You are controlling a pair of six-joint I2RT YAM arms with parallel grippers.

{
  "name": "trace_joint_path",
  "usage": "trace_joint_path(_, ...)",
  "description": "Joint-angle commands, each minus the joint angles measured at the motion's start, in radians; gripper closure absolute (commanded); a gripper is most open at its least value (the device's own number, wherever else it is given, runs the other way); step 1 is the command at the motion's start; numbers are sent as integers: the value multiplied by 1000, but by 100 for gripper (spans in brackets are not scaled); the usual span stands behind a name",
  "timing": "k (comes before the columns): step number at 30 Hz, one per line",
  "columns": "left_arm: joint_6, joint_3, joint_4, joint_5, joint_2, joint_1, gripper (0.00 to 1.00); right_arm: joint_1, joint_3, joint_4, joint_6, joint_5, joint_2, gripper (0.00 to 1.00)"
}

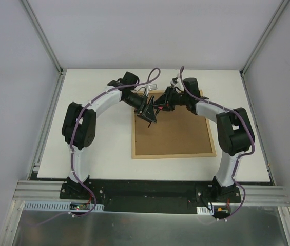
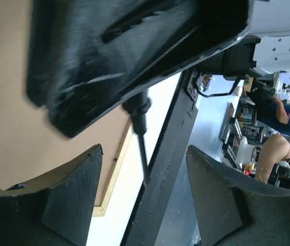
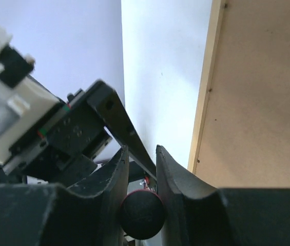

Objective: Take the photo out of the frame
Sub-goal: Adjust the screwdriver.

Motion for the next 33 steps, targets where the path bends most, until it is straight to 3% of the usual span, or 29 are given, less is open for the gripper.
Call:
trace_joint_path(1, 0, 46, 9, 63, 2, -33, 37, -13, -14, 160, 132, -58, -35, 99)
trace_joint_path(3, -3, 41, 8, 80, 6, -42, 44, -17, -21, 205, 167, -61, -41, 99)
trace_joint_path(5, -1, 36, 9, 84, 4, -50, 56, -25, -30, 228, 187, -56, -49, 100)
trace_joint_path(8, 6, 30, 9, 74, -5, -61, 94, -33, -26, 236, 202, -85, -55, 99)
trace_joint_path(9, 12, 30, 2, 57, -13, -61, 100, -39, -24, 225, 193, -107, -58, 97)
trace_joint_path(10, 38, 33, -17, 39, -19, -61, 100, -45, -14, 199, 155, -131, -64, 92)
trace_joint_path(12, 121, 39, -67, 11, -37, -61, 100, -48, 60, -37, -40, -189, -72, 79)
trace_joint_path(14, 211, 52, -132, -9, -50, -62, 100, -45, 187, -483, -336, -231, -41, 69)
trace_joint_path(16, 307, 73, -210, -14, -51, -67, 100, -39, 275, -788, -588, -248, -14, 65)
trace_joint_path(18, 391, 107, -299, -29, -38, -85, 100, -36, 301, -945, -720, -269, -1, 64)
trace_joint_path(26, 485, 125, -366, -89, -45, -160, 100, 16, 273, -1097, -868, -280, -9, 65)
trace_joint_path(31, 505, 135, -391, -121, -47, -191, 100, 36, 261, -1100, -884, -289, -9, 98)
trace_joint_path(33, 499, 142, -390, -136, -47, -190, 100, 38, 259, -1122, -913, -285, -12, 99)
